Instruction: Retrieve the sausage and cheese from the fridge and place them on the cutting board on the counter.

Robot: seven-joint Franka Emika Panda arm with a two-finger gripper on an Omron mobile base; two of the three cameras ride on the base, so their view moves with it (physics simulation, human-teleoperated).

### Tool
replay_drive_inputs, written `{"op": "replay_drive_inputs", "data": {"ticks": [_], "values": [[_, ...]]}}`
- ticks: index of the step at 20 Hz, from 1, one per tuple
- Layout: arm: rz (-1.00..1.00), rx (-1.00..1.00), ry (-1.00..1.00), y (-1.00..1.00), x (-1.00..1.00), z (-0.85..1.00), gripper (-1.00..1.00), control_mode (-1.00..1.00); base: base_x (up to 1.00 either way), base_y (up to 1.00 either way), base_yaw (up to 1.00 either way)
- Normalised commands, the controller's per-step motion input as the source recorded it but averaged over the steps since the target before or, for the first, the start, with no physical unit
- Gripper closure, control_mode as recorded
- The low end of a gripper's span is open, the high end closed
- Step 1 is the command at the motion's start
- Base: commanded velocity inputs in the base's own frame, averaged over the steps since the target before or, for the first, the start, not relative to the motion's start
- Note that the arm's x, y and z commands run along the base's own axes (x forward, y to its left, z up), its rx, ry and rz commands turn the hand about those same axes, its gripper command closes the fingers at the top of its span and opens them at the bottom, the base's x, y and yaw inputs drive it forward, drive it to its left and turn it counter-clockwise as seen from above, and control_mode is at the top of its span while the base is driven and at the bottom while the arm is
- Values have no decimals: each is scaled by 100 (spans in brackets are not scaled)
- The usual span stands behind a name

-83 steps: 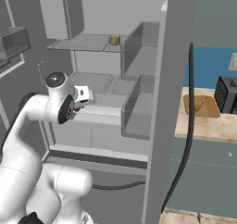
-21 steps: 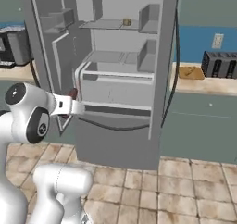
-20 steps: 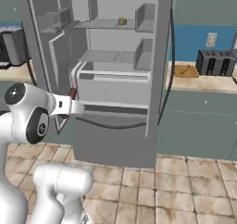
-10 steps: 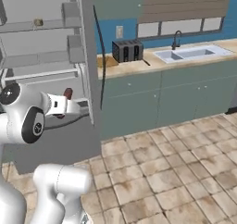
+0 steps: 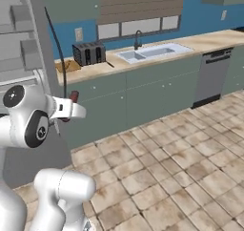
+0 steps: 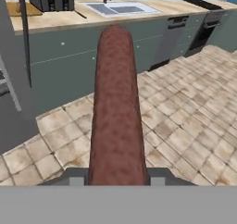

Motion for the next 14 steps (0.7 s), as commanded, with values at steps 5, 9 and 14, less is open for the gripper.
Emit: {"op": "replay_drive_inputs", "data": {"ticks": [5,9,14], "values": [[0,0,0,0,0,0,100,100,69,-44,1],[0,0,0,0,0,0,100,100,74,-36,6],[0,0,0,0,0,0,100,100,74,-29,15]]}}
